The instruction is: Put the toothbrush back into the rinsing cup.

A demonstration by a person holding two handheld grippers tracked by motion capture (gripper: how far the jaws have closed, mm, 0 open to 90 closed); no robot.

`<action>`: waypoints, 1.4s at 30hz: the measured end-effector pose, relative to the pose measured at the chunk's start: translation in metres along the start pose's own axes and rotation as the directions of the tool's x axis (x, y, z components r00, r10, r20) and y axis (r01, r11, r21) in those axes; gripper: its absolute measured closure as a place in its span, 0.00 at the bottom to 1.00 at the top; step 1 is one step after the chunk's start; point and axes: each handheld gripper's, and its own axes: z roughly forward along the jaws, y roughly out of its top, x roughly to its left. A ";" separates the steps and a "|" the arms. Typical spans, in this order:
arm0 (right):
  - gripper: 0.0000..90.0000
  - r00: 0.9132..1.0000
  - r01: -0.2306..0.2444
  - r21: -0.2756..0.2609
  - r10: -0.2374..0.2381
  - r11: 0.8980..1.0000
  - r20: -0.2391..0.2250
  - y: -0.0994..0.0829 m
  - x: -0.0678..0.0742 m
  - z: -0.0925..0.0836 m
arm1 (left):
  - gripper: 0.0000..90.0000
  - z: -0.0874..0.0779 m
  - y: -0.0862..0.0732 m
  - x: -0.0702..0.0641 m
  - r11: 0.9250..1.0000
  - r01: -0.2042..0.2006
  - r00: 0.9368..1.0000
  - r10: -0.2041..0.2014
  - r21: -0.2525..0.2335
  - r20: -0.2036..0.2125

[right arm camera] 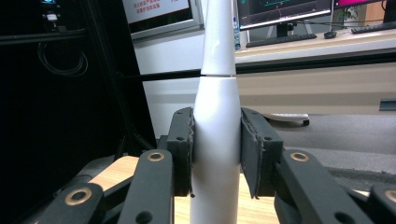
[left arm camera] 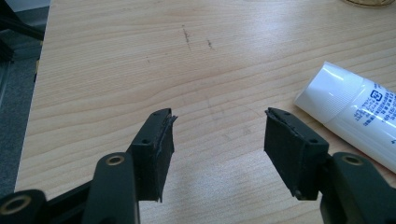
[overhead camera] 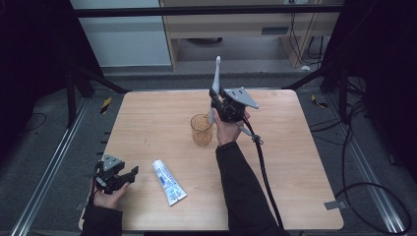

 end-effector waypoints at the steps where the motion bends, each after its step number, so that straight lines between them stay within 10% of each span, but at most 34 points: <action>1: 0.75 1.000 -0.003 0.000 0.003 1.000 -0.001 0.000 0.001 0.001 | 0.46 0.000 0.000 0.000 1.000 0.000 1.000 0.000 0.000 0.000; 42: 0.75 1.000 0.019 0.086 -0.019 0.996 -0.004 -0.038 0.010 0.023 | 0.46 0.000 0.000 0.000 1.000 0.000 1.000 0.000 0.001 0.001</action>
